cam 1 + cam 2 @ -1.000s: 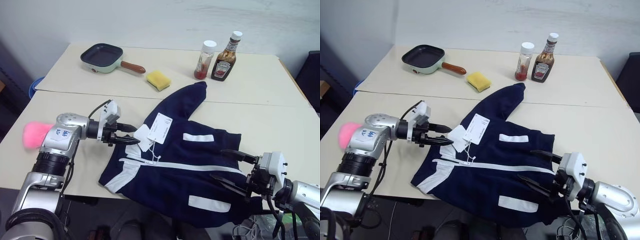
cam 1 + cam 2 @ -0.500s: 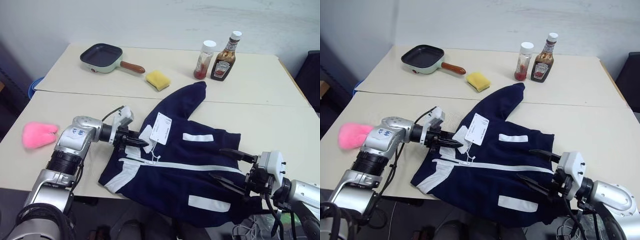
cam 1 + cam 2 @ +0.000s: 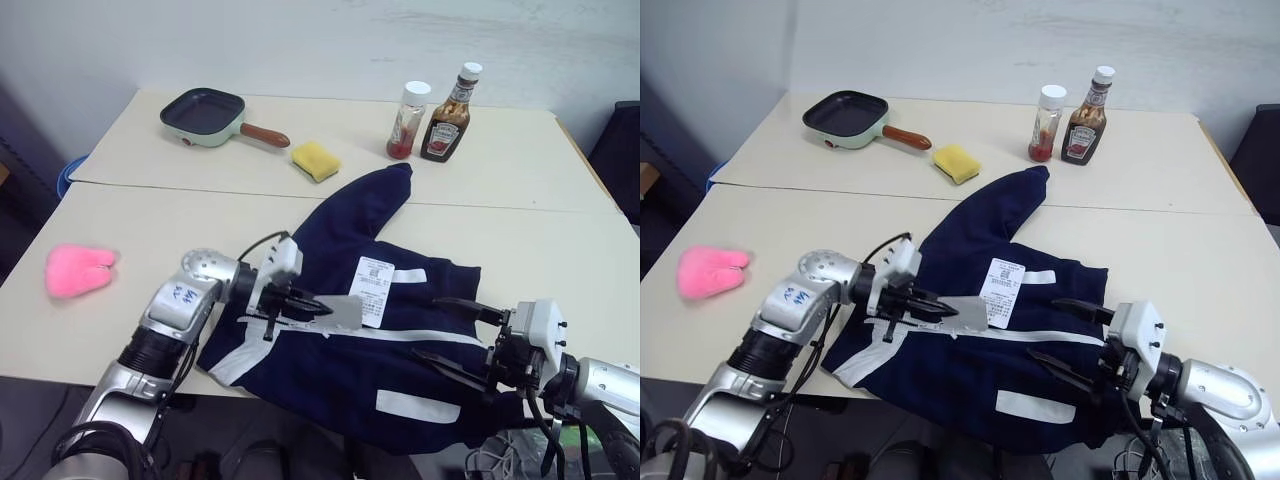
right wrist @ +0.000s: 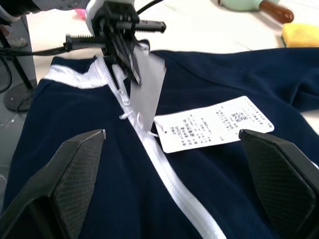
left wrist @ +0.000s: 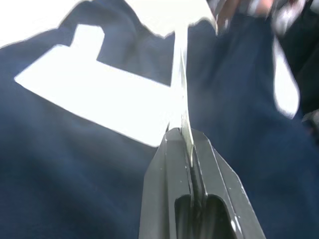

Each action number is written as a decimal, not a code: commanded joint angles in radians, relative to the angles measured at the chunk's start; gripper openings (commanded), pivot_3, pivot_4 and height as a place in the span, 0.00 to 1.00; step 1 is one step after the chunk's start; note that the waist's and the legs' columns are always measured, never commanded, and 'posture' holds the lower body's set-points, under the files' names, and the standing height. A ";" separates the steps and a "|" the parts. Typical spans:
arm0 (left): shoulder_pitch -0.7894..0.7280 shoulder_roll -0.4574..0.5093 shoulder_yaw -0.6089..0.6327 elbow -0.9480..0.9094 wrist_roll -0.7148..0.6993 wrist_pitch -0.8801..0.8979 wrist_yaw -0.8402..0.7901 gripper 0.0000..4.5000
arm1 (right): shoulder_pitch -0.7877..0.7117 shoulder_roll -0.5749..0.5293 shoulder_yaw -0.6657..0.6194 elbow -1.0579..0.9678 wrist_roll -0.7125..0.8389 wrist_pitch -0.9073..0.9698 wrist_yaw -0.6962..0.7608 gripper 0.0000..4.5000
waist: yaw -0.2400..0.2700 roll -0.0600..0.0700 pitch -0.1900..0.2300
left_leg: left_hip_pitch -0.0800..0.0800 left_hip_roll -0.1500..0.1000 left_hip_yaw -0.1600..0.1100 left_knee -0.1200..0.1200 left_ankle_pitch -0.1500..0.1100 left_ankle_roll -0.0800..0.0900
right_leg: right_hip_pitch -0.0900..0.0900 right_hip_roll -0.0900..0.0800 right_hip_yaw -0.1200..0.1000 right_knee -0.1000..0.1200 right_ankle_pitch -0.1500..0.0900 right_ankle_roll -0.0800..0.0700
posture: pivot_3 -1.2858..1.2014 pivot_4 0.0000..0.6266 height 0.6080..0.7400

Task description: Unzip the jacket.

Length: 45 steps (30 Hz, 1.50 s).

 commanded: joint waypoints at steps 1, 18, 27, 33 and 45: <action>0.024 -0.015 0.007 -0.051 -0.004 -0.062 0.010 0.19 | -0.005 -0.022 -0.020 -0.038 0.020 0.025 -0.008 1.00 | 0.000 0.000 0.000 | 0.000 0.000 0.000 0.000 0.000 0.000 | 0.000 0.000 0.000 0.000 0.000 0.000 | 0.52 0.24 1.00; 0.136 0.151 0.165 0.047 -0.013 -0.502 -0.142 0.99 | -0.375 -0.010 0.109 0.030 0.430 0.808 -0.467 1.00 | -0.013 0.000 0.000 | -0.001 0.001 -0.001 -0.001 0.000 0.000 | -0.001 -0.002 -0.001 -0.001 0.000 0.000 | 0.52 0.24 1.00; 0.159 0.155 0.138 0.131 0.043 -0.577 -0.133 0.99 | -0.524 0.193 0.198 0.181 0.455 0.859 -0.585 1.00 | -0.027 0.000 0.000 | -0.005 0.001 -0.001 -0.001 -0.001 0.001 | -0.004 -0.002 -0.002 -0.001 0.000 0.000 | 0.52 0.24 1.00; 0.177 0.156 0.143 0.142 0.062 -0.590 -0.109 0.99 | -0.586 0.263 0.229 0.216 0.479 0.904 -0.610 1.00 | -0.030 0.000 0.000 | -0.008 0.001 -0.001 -0.001 -0.001 0.002 | -0.007 -0.002 -0.002 0.000 0.000 0.000 | 0.52 0.24 1.00; 0.180 0.126 0.123 0.175 0.103 -0.599 -0.052 1.00 | -0.704 0.414 0.370 0.372 0.378 0.946 -0.620 0.92 | -0.034 0.000 -0.001 | -0.009 0.001 -0.001 -0.001 -0.001 0.002 | -0.008 -0.002 -0.002 0.001 0.000 0.000 | 0.52 0.24 1.00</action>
